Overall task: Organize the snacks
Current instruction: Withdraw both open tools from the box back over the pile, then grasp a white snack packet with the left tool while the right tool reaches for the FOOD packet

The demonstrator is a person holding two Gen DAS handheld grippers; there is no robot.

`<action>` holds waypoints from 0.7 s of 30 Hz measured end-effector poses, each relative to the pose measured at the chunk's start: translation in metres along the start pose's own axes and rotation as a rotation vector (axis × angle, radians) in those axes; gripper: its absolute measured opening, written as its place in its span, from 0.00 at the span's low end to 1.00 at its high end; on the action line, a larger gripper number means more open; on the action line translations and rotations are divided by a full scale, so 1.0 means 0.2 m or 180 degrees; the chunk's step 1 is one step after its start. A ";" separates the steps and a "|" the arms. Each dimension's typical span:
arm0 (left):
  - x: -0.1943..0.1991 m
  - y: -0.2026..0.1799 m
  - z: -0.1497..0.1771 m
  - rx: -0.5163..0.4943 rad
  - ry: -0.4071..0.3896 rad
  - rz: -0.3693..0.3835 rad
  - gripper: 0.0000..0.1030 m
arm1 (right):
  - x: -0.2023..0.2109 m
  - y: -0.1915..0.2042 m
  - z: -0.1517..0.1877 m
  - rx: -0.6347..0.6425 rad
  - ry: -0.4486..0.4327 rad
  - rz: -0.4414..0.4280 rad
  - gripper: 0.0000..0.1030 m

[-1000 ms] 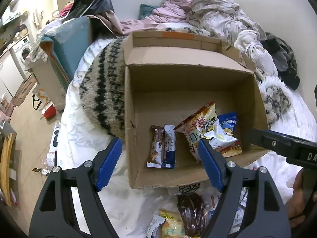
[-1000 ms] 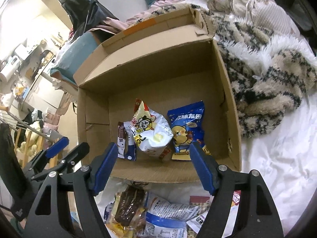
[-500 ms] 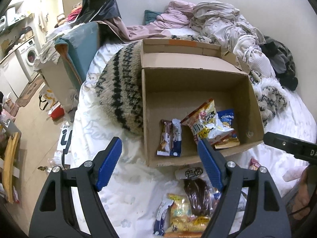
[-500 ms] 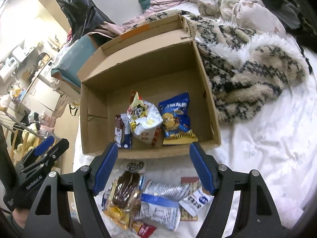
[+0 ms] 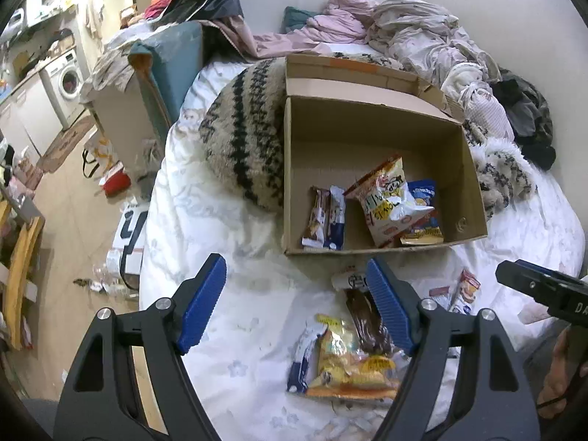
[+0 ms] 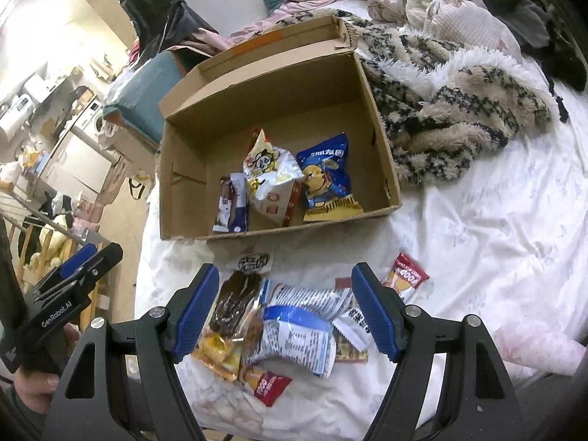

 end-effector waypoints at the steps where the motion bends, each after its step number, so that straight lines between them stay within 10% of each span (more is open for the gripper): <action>1: 0.01 0.01 0.01 0.0018 0.0008 0.0006 0.74 | 0.00 0.00 0.01 0.0011 0.0003 -0.0001 0.75; 21: -0.28 0.15 0.40 0.0294 0.1291 -0.0139 0.74 | -0.05 -0.11 0.13 -0.0423 0.0247 0.0048 0.75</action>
Point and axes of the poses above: each gripper's, at about its wrist camera, not at the fingertips, and x roughly against the way its jaws point, y to its left, z to its underside, the point moved 6 cm from there along -x, roughly the way its jaws point, and after that the axes turned 12 degrees about -z, right-handed, at the moved point
